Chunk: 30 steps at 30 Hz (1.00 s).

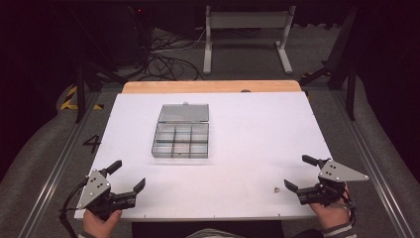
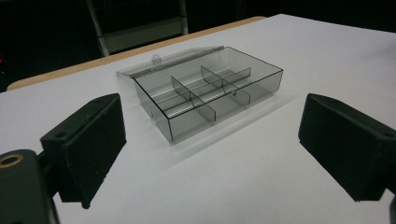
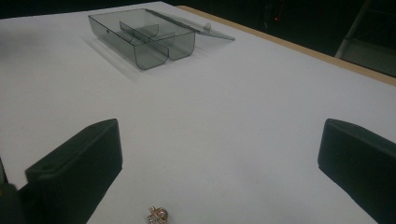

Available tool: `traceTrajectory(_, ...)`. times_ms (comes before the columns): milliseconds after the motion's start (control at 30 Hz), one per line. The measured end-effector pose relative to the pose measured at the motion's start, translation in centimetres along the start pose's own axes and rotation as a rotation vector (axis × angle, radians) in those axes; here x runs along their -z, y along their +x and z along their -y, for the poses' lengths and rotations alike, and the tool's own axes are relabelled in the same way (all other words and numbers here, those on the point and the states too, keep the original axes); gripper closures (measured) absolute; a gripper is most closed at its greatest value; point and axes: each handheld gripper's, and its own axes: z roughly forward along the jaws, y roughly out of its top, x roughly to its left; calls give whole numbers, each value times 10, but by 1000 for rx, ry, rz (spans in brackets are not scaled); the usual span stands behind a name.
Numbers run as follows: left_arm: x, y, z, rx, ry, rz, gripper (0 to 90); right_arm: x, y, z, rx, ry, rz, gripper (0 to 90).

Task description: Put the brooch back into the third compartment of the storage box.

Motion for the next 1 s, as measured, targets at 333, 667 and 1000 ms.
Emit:
traceTrajectory(333,0,0,0,-15,0,0,81,-1,2,-2,5,3,-11,9)
traceTrajectory(667,-1,-2,0,-7,5,4,81,0,2,-3,-1,12,-24,16)
traceTrajectory(1000,-1,-2,0,-8,4,3,81,-4,3,-12,16,39,-43,20)
